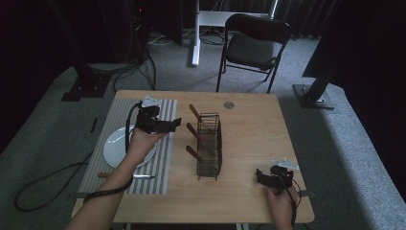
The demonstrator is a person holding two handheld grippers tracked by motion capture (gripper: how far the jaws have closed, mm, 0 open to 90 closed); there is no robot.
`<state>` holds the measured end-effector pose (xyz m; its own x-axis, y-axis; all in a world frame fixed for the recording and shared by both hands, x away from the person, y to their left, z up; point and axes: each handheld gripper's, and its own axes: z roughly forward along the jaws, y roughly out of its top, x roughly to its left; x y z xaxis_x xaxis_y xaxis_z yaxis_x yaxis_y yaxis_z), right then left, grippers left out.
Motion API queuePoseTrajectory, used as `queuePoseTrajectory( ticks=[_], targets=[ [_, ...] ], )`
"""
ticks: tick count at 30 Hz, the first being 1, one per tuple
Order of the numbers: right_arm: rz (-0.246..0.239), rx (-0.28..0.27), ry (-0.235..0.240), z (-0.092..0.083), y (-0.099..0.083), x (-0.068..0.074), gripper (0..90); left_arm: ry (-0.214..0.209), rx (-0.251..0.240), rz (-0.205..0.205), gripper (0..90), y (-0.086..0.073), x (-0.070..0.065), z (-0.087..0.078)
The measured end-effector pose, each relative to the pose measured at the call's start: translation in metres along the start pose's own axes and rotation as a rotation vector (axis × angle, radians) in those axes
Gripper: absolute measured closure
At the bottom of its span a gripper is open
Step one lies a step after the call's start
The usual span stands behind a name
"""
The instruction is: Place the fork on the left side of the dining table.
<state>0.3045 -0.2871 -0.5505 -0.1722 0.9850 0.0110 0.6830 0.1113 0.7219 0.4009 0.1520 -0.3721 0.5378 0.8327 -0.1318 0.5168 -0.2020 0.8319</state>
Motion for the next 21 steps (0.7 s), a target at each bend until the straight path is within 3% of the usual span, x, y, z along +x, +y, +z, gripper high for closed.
queuePoseTrajectory(
  ticks=[9, 10, 13, 18, 21],
  targets=[
    [0.0, 0.0, 0.0, 0.0, 0.0, 0.0, 12.7, -0.029, -0.007, -0.004, 3.3, 0.016, -0.007, 0.01],
    [0.0, 0.0, 0.0, 0.0, 0.0, 0.0, 12.7, -0.042, -0.005, -0.021, 4.1, 0.018, -0.007, 0.014],
    [0.0, 0.0, 0.0, 0.0, 0.0, 0.0, 12.7, -0.043, 0.016, -0.014, 4.0, 0.022, -0.009, 0.021],
    [0.0, 0.0, 0.0, 0.0, 0.0, 0.0, 12.6, -0.065, 0.039, -0.039, 4.1, 0.025, -0.006, 0.033],
    [0.0, 0.0, 0.0, 0.0, 0.0, 0.0, 12.7, -0.083, 0.034, -0.049, 15.1, 0.027, -0.004, 0.04]
  ],
)
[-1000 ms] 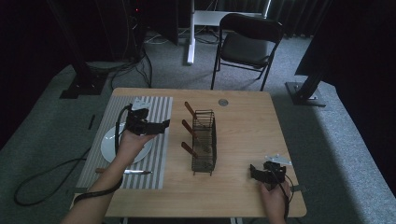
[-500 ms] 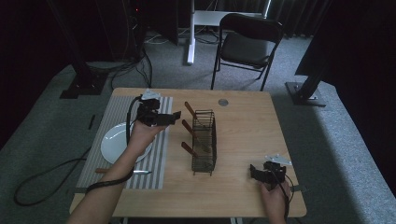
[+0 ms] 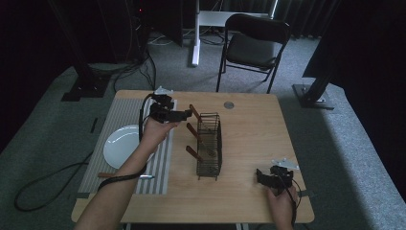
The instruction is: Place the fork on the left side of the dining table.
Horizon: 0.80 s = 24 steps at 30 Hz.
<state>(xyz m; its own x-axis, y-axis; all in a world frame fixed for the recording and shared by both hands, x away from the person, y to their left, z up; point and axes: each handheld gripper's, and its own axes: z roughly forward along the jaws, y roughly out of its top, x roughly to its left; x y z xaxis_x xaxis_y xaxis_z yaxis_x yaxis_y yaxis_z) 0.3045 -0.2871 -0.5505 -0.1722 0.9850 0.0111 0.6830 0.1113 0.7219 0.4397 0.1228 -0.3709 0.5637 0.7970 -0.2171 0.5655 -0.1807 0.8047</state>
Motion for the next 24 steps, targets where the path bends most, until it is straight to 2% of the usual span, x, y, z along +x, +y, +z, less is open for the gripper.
queuePoseTrajectory(
  ticks=[5, 7, 8, 10, 12, 14, 16, 18, 23, 24],
  targets=[
    [0.0, 0.0, 0.0, 0.0, 0.0, 0.0, 12.7, -0.018, 0.015, -0.016, 19.5, 0.002, 0.004, 0.013],
    [0.0, 0.0, 0.0, 0.0, 0.0, 0.0, 12.7, -0.024, 0.03, -0.018, 25.4, 0.003, 0.005, 0.019],
    [0.0, 0.0, 0.0, 0.0, 0.0, 0.0, 12.6, -0.023, 0.036, -0.021, 25.6, 0.003, 0.005, 0.022],
    [0.0, 0.0, 0.0, 0.0, 0.0, 0.0, 12.7, -0.023, 0.042, -0.023, 33.5, 0.003, 0.006, 0.026],
    [0.0, 0.0, 0.0, 0.0, 0.0, 0.0, 12.7, -0.042, 0.041, -0.033, 35.0, 0.002, 0.006, 0.03],
    [0.0, 0.0, 0.0, 0.0, 0.0, 0.0, 12.7, -0.047, 0.061, -0.025, 41.1, 0.001, 0.005, 0.035],
    [0.0, 0.0, 0.0, 0.0, 0.0, 0.0, 12.7, -0.063, 0.072, -0.038, 41.7, 0.001, 0.005, 0.039],
    [0.0, 0.0, 0.0, 0.0, 0.0, 0.0, 12.7, -0.056, 0.087, -0.043, 44.4, 0.001, 0.005, 0.043],
    [0.0, 0.0, 0.0, 0.0, 0.0, 0.0, 12.7, -0.067, 0.1, -0.093, 54.6, -0.002, 0.009, 0.051],
    [0.0, 0.0, 0.0, 0.0, 0.0, 0.0, 12.7, -0.088, 0.093, -0.112, 56.8, -0.002, 0.01, 0.052]
  ],
)
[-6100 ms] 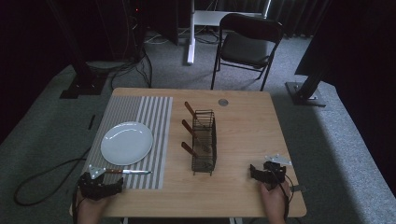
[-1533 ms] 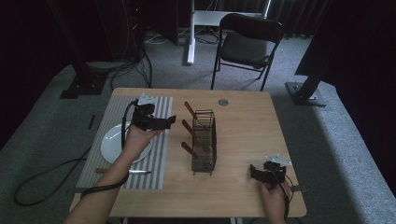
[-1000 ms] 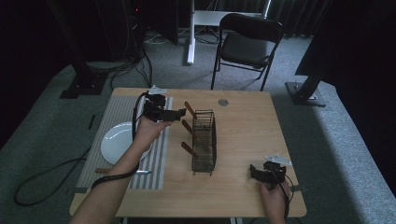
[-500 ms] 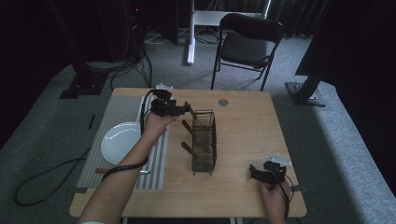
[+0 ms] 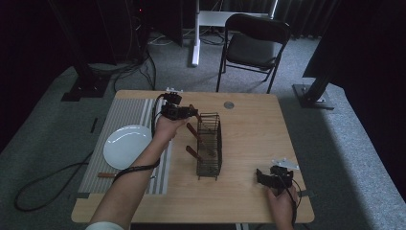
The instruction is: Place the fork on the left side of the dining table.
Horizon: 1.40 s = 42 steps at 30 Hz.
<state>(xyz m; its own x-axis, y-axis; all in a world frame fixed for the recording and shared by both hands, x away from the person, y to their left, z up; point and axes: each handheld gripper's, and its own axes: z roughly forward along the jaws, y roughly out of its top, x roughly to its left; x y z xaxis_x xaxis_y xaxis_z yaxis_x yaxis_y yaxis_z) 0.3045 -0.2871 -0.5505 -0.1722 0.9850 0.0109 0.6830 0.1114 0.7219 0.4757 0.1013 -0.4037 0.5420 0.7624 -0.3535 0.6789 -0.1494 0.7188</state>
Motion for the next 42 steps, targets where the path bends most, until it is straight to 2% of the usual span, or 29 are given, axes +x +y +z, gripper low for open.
queuePoseTrajectory(
  ticks=[1, 2, 3, 7, 13, 17, 20, 22, 25, 28, 35, 42],
  targets=[
    [0.0, 0.0, 0.0, 0.0, 0.0, 0.0, 12.7, -0.016, -0.004, -0.017, 60.3, 0.0, 0.001, 0.001],
    [0.0, 0.0, 0.0, 0.0, 0.0, 0.0, 12.7, -0.028, -0.003, -0.016, 63.0, 0.0, 0.001, 0.002],
    [0.0, 0.0, 0.0, 0.0, 0.0, 0.0, 12.7, -0.03, -0.006, -0.011, 67.1, 0.0, 0.0, 0.002],
    [0.0, 0.0, 0.0, 0.0, 0.0, 0.0, 12.7, -0.033, -0.014, -0.015, 73.6, 0.0, -0.003, 0.004],
    [0.0, 0.0, 0.0, 0.0, 0.0, 0.0, 12.7, -0.021, -0.035, -0.037, 73.9, -0.004, -0.005, 0.004],
    [0.0, 0.0, 0.0, 0.0, 0.0, 0.0, 12.7, 0.03, -0.039, 0.012, 75.7, -0.005, -0.011, 0.003],
    [0.0, 0.0, 0.0, 0.0, 0.0, 0.0, 12.7, 0.017, -0.061, -0.006, 80.4, -0.004, -0.01, 0.0],
    [0.0, 0.0, 0.0, 0.0, 0.0, 0.0, 12.7, 0.026, -0.058, 0.007, 80.4, -0.004, -0.011, -0.001],
    [0.0, 0.0, 0.0, 0.0, 0.0, 0.0, 12.7, 0.025, -0.07, 0.0, 80.4, -0.003, -0.01, -0.005],
    [0.0, 0.0, 0.0, 0.0, 0.0, 0.0, 12.7, 0.015, -0.093, -0.016, 80.5, -0.003, -0.01, -0.011],
    [0.0, 0.0, 0.0, 0.0, 0.0, 0.0, 12.7, 0.009, -0.121, -0.009, 80.5, 0.0, -0.014, -0.033],
    [0.001, -0.001, 0.001, 0.0, 0.0, 0.0, 12.7, -0.021, -0.158, -0.014, 80.5, 0.005, -0.017, -0.06]
  ],
)
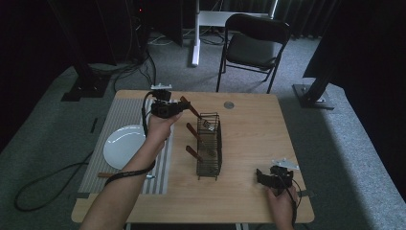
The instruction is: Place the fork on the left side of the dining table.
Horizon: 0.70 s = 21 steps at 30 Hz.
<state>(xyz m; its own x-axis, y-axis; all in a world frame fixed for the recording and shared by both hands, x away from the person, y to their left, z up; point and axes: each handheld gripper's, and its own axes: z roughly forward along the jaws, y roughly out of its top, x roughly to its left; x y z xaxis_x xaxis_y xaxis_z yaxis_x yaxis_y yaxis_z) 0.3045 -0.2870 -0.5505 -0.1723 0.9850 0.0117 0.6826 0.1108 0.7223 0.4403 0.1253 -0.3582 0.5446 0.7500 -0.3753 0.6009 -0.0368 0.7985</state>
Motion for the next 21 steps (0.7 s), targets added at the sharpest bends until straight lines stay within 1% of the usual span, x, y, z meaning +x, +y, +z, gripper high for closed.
queuePoseTrajectory(
  ticks=[3, 4, 5, 9, 11, 14, 15, 16, 21],
  targets=[
    [0.0, 0.0, -0.001, 0.0, 0.0, 0.0, 12.7, -0.012, -0.024, -0.01, 80.5, 0.005, -0.001, -0.011],
    [-0.001, -0.001, -0.001, 0.0, 0.0, 0.0, 12.7, -0.008, -0.032, -0.008, 80.5, 0.007, -0.002, -0.015],
    [-0.001, -0.001, -0.001, 0.0, 0.0, 0.0, 12.7, -0.014, -0.033, -0.002, 80.5, 0.009, -0.002, -0.019],
    [-0.001, -0.001, -0.001, 0.0, 0.0, 0.0, 12.7, -0.011, -0.06, 0.002, 80.5, 0.017, -0.004, -0.034],
    [-0.001, -0.001, -0.001, 0.0, 0.0, 0.0, 12.7, -0.018, -0.073, 0.001, 80.5, 0.021, -0.004, -0.043],
    [-0.001, -0.001, -0.001, 0.0, 0.0, 0.0, 12.7, -0.009, -0.094, 0.005, 80.5, 0.025, -0.002, -0.055],
    [-0.001, -0.001, -0.001, 0.0, 0.0, 0.0, 12.7, -0.009, -0.094, 0.005, 80.5, 0.025, -0.002, -0.055],
    [-0.001, -0.001, -0.001, 0.0, 0.0, 0.0, 12.7, -0.007, -0.103, -0.003, 80.5, 0.028, 0.001, -0.063],
    [-0.001, -0.001, -0.001, 0.0, 0.0, 0.0, 12.7, 0.019, -0.131, -0.015, 80.5, 0.032, 0.01, -0.08]
  ],
)
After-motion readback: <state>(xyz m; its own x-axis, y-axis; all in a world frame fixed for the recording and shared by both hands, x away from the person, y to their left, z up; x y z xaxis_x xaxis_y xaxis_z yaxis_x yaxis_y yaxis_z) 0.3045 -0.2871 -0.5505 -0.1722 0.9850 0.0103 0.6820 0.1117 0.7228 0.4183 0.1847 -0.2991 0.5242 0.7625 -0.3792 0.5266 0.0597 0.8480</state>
